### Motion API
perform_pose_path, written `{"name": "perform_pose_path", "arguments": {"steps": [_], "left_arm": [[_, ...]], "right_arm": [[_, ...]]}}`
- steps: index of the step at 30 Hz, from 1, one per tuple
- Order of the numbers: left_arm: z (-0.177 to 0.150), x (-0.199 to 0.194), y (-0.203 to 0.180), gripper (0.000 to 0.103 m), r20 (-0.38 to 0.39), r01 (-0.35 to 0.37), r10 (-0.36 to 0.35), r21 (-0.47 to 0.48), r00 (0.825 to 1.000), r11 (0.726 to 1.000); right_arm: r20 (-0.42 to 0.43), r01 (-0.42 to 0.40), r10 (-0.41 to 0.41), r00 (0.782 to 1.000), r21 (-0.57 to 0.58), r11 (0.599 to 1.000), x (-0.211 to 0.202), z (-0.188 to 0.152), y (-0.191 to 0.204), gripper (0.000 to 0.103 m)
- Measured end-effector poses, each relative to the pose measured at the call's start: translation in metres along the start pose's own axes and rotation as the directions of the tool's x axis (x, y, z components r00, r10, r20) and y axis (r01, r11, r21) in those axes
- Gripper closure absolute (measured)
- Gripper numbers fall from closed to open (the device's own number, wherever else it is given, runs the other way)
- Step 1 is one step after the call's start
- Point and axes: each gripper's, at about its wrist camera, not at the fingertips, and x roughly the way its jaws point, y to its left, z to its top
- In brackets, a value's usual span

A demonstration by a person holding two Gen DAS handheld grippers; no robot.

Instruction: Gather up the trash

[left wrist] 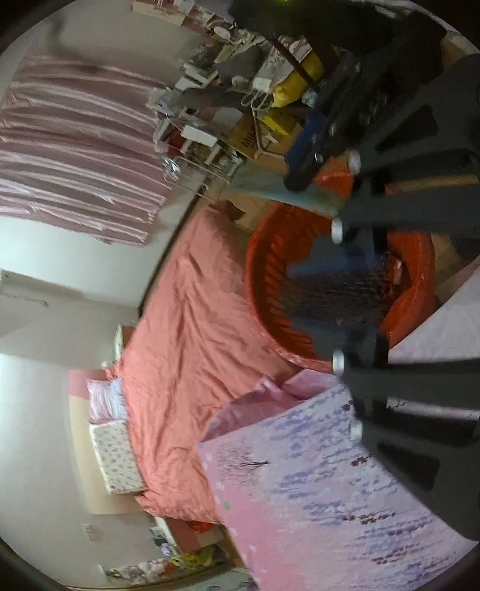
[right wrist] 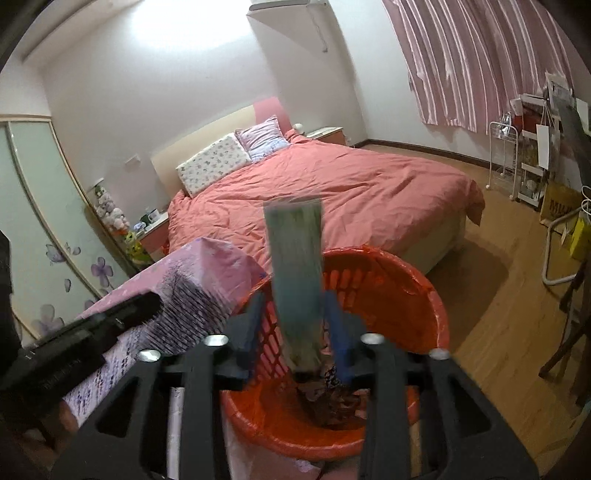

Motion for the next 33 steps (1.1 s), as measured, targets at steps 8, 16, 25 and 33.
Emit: {"name": "perform_pose_path", "arguments": {"steps": [8,16,25,33], "left_arm": [[-0.025,-0.031,0.024,0.053,0.034,-0.102,0.101,0.026,0.994,0.994],[-0.084,-0.147,0.045,0.014,0.204,-0.287,0.280,0.005,0.938,0.958],[-0.167,-0.237,0.045,0.004,0.304,-0.523,0.512,-0.051,0.803,0.851],[-0.200,-0.267,0.049,0.004,0.251,-0.529,0.548,-0.146,0.798,0.836]], "right_arm": [[0.057,0.048,-0.043,0.997,-0.078,0.996,-0.050,-0.020,0.017,0.022],[0.139,0.148,-0.133,0.981,-0.107,0.983,-0.114,-0.048,0.054,0.003],[0.194,0.241,-0.207,0.959,-0.173,0.955,-0.157,-0.101,0.095,0.002],[0.200,0.333,-0.298,0.934,-0.174,0.927,-0.167,-0.117,0.116,0.002]]}}
